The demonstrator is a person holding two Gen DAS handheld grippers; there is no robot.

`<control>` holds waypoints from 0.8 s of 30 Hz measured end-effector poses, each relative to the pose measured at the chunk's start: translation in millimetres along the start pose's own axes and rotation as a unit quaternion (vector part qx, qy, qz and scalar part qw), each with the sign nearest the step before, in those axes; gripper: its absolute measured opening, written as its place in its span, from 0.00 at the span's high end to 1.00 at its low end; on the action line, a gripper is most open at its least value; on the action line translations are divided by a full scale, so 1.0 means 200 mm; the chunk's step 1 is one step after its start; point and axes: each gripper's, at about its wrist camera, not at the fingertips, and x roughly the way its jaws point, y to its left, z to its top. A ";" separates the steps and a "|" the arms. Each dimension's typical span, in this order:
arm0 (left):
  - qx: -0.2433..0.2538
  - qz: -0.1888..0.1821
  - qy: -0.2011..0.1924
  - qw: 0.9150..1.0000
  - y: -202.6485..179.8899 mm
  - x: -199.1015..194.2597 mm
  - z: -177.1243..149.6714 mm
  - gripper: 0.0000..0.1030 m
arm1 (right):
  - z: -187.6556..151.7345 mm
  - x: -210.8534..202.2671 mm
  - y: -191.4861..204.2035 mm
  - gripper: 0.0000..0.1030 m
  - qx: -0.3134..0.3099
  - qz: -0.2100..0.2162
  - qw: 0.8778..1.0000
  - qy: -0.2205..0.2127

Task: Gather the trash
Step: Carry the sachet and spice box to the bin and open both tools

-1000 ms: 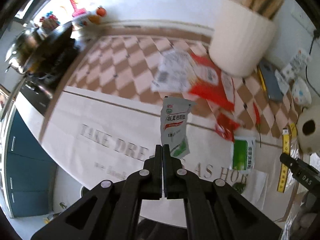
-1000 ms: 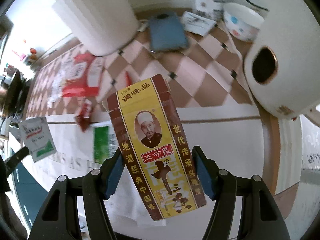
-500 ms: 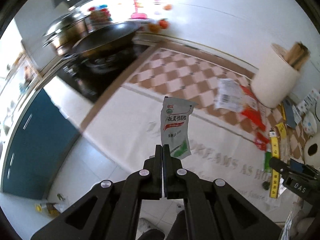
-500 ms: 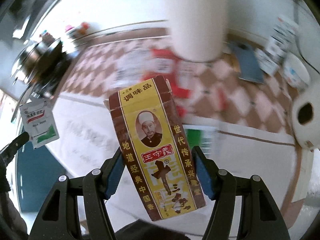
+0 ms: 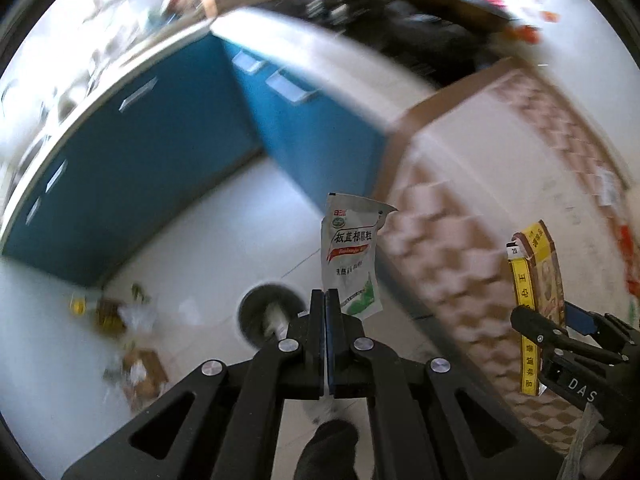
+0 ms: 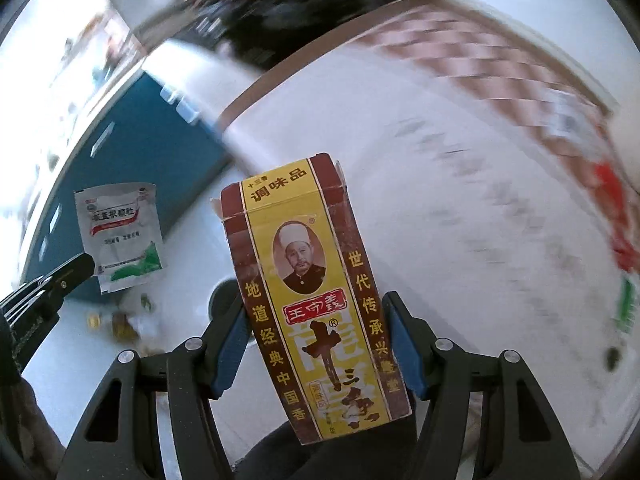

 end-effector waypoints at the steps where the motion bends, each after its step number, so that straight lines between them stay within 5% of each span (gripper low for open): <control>1: -0.009 0.003 0.010 1.000 0.08 0.06 -0.03 1.00 | -0.02 0.06 0.07 0.36 -0.009 0.002 1.000 0.007; 6: -0.071 0.013 0.063 0.995 0.47 0.45 -0.20 1.00 | -0.13 0.48 0.50 0.36 -0.061 0.004 0.997 0.047; 12: -0.144 -0.008 0.129 0.981 0.74 1.01 -0.43 1.00 | -0.28 1.07 0.79 0.36 -0.088 0.009 0.990 0.112; 24: -0.234 -0.100 0.229 0.940 0.95 2.01 -0.73 1.00 | -0.45 2.23 0.87 0.37 -0.074 0.000 0.976 0.205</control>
